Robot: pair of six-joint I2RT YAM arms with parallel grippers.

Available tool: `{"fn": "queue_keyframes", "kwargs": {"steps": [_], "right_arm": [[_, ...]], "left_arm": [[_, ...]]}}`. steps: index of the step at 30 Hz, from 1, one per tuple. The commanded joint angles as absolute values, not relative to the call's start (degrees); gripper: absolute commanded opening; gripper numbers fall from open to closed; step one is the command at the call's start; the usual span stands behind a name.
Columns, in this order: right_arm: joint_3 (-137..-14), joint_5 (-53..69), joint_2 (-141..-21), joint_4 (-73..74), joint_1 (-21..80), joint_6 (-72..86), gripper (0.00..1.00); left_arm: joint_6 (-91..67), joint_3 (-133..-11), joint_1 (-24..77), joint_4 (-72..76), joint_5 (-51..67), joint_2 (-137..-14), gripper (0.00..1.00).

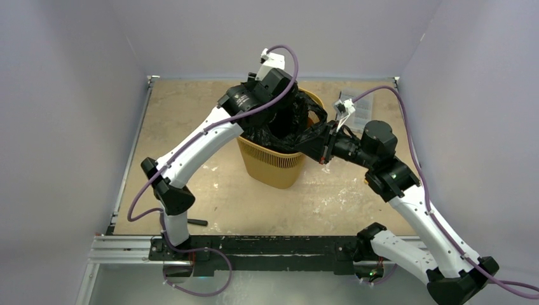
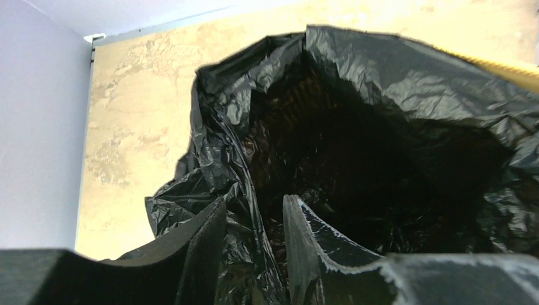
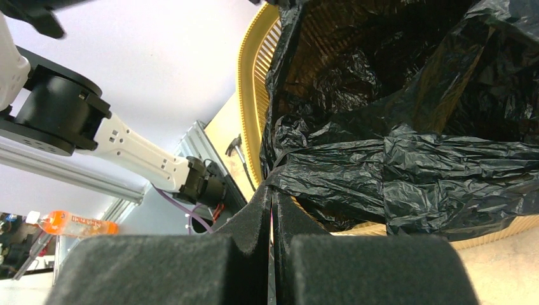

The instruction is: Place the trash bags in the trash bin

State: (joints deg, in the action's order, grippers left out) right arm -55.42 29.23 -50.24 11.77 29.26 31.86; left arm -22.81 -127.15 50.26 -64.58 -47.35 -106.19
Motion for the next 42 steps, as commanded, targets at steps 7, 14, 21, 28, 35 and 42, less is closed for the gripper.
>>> {"fn": "queue_keyframes", "kwargs": {"steps": [7,14,21,28,35,42], "right_arm": [[-56.9,28.6,-48.7,10.6,29.4,29.5,0.00],[-57.8,29.3,-49.2,11.0,29.4,29.5,0.00],[-58.3,29.5,-49.6,10.9,29.4,30.0,0.00],[-59.2,31.4,-51.0,9.3,29.4,32.0,0.00],[-59.9,33.7,-51.6,7.3,29.4,33.6,0.00],[-60.5,33.0,-51.7,9.3,29.4,33.5,0.00]], "left_arm": [[-23.0,-120.5,47.3,-61.7,-47.6,-103.4,0.22],[-22.1,-114.0,46.9,-56.0,-45.7,-98.6,0.00],[-21.6,-113.0,46.0,-53.1,-43.1,-96.8,0.00],[-23.6,-104.8,42.4,-45.2,-35.2,-90.5,0.00],[-26.3,-95.7,40.3,-36.6,-28.5,-83.8,0.00],[-28.1,-89.5,38.5,-32.8,-27.2,-78.5,0.00]]}}
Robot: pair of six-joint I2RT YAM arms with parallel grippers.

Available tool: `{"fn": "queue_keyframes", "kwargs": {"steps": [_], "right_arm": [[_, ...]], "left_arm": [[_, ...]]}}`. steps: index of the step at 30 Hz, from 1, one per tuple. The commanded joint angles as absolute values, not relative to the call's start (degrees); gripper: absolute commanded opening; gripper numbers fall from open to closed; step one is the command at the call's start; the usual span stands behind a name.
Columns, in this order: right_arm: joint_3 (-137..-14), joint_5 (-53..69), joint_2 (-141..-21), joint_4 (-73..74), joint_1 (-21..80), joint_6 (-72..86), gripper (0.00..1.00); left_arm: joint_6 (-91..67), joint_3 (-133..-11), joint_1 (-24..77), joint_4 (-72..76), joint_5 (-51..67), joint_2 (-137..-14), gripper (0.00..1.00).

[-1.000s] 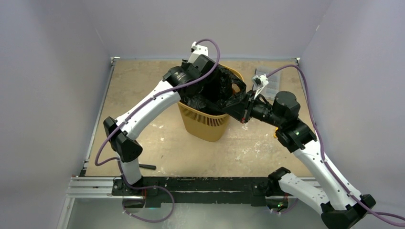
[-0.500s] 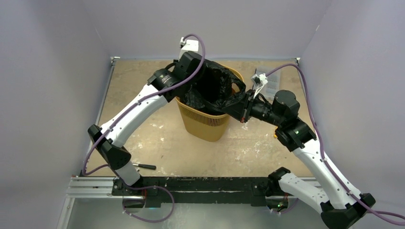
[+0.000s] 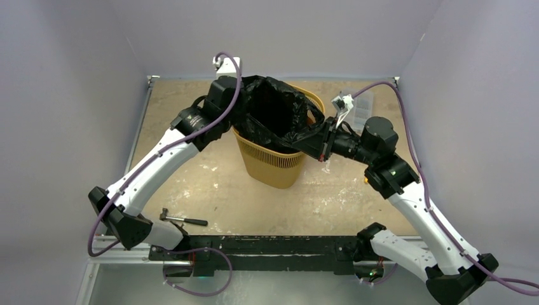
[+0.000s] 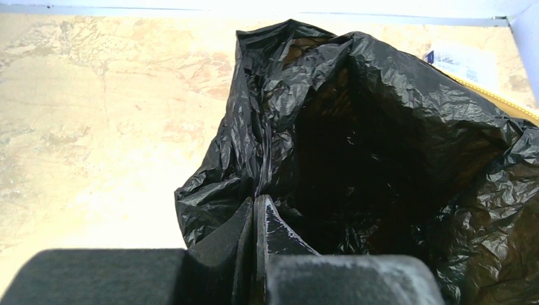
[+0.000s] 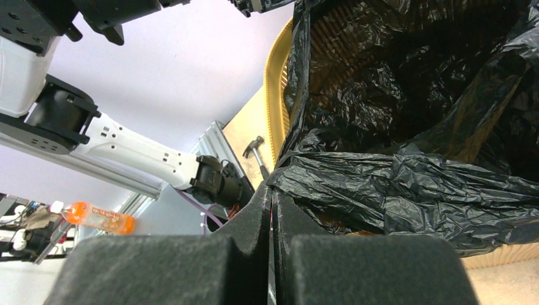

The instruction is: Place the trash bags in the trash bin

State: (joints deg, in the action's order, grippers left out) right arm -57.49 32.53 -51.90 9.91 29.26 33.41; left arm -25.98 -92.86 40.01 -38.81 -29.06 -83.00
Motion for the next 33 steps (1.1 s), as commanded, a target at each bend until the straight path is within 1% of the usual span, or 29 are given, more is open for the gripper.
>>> {"fn": "queue_keyframes", "kwargs": {"steps": [1,4,11,14,19,22,28,33], "right_arm": [[-60.6,33.0,-51.6,9.6,29.4,33.3,0.00],[-60.8,33.3,-51.5,10.5,29.4,32.6,0.00],[-62.7,35.8,-50.3,13.3,29.4,31.2,0.00],[-63.3,35.7,-49.6,16.8,29.4,30.4,0.00],[-60.7,34.8,-48.6,20.4,29.4,30.2,0.00],[-59.6,35.2,-48.0,19.7,29.4,30.4,0.00],[-59.4,36.5,-49.2,17.9,29.4,30.8,0.00],[-59.9,33.8,-49.3,18.2,29.4,30.9,0.00]], "left_arm": [[-28.3,-88.1,37.9,-31.5,-26.7,-77.3,0.00],[-28.9,-85.6,37.4,-28.6,-25.1,-75.9,0.00],[-31.0,-85.0,37.3,-26.2,-20.8,-75.6,0.00],[-31.9,-84.5,37.3,-26.6,-20.2,-74.6,0.00],[-34.1,-78.8,37.3,-23.5,-19.2,-70.6,0.00],[-34.1,-76.4,37.3,-21.0,-18.7,-69.1,0.00],[-34.2,-76.9,37.3,-22.0,-16.9,-69.0,0.00],[-33.2,-76.3,37.3,-21.9,-16.8,-68.1,0.00]]}}
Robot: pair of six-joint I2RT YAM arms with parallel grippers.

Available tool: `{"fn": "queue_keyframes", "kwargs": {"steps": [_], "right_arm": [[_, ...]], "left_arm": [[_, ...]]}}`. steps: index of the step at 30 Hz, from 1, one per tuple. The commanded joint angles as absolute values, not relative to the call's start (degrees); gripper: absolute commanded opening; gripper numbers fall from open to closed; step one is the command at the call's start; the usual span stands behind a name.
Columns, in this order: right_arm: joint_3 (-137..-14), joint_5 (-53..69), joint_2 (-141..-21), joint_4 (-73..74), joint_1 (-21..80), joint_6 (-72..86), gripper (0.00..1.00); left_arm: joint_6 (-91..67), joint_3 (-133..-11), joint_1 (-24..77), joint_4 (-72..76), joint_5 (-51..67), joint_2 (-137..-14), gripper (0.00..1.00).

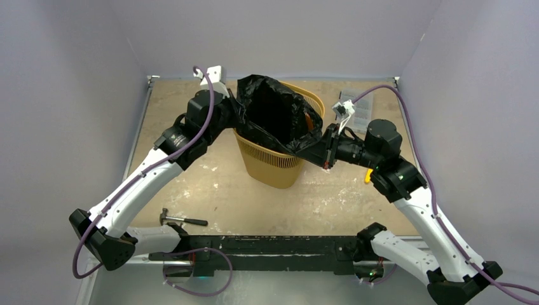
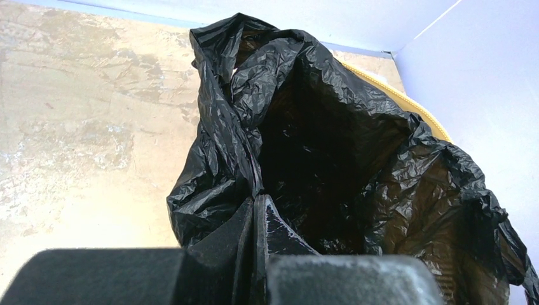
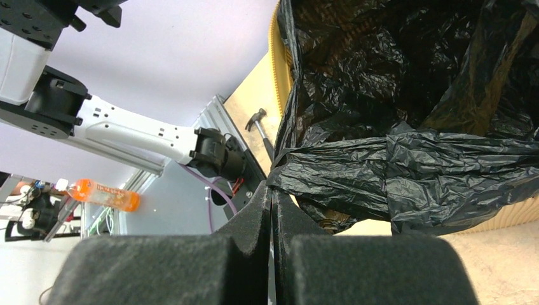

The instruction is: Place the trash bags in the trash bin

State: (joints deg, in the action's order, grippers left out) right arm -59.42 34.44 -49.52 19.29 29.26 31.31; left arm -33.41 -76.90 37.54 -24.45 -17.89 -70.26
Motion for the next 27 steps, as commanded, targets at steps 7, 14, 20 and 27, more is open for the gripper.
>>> {"fn": "queue_keyframes", "kwargs": {"steps": [7,14,20,27], "right_arm": [[-58.7,31.7,-47.9,20.5,29.4,31.8,0.00],[-57.4,33.7,-46.5,21.2,29.4,32.5,0.00],[-56.6,35.5,-45.9,21.4,29.4,33.4,0.00],[-54.6,36.5,-47.3,20.7,29.4,33.2,0.00]], "left_arm": [[-34.5,-71.9,37.3,-18.4,-14.9,-66.6,0.00],[-33.7,-72.4,37.3,-18.7,-14.5,-66.7,0.00],[-33.4,-72.9,37.3,-20.4,-14.3,-65.2,0.00],[-35.5,-67.8,37.3,-19.0,-13.5,-61.0,0.00]]}}
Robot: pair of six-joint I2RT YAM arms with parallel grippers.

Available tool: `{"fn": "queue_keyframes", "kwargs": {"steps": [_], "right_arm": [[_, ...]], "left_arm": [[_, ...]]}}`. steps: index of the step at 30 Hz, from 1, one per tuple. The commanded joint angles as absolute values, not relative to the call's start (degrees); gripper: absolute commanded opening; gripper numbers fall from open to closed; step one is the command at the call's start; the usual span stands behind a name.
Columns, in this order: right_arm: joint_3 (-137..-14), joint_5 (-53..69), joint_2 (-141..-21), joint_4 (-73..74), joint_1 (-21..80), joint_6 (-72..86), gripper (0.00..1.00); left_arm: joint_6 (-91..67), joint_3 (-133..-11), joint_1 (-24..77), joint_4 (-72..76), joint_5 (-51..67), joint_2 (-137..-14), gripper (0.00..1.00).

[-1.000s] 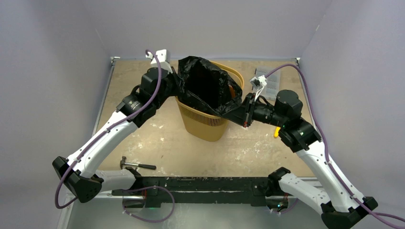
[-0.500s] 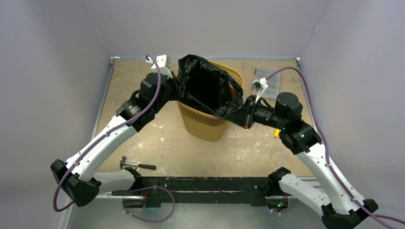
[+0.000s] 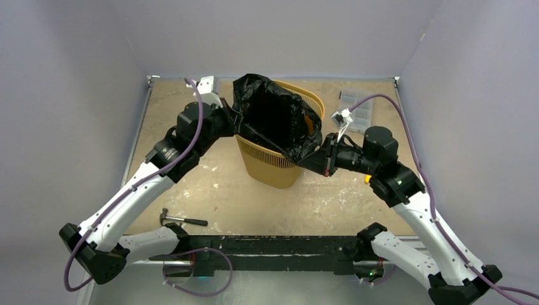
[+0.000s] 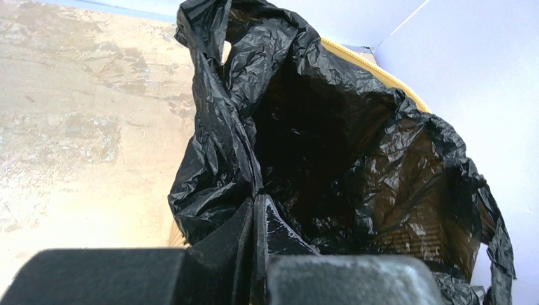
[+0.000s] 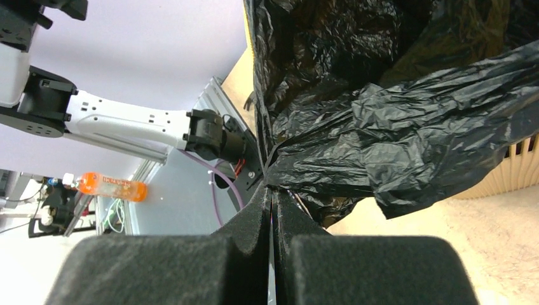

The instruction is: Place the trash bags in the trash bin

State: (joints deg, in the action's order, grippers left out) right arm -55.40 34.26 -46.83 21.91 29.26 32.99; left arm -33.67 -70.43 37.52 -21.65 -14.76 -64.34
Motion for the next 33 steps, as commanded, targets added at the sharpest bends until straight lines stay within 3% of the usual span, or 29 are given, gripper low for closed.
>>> {"fn": "queue_keyframes", "kwargs": {"steps": [1,17,22,33], "right_arm": [[-54.4,37.1,-47.6,20.3,29.4,33.3,0.00],[-54.5,39.9,-46.0,17.8,29.4,32.7,0.00],[-53.4,42.9,-46.5,18.6,29.4,31.0,0.00],[-52.4,33.9,-49.1,20.9,29.4,29.4,0.00]], "left_arm": [[-35.9,-66.8,37.3,-18.1,-13.0,-60.1,0.00],[-37.6,-55.4,37.3,-6.0,-8.6,-49.7,0.00],[-37.5,-53.3,37.3,-7.7,-13.6,-46.8,0.00],[-38.5,-46.8,37.3,-5.6,-15.4,-47.1,0.00]]}}
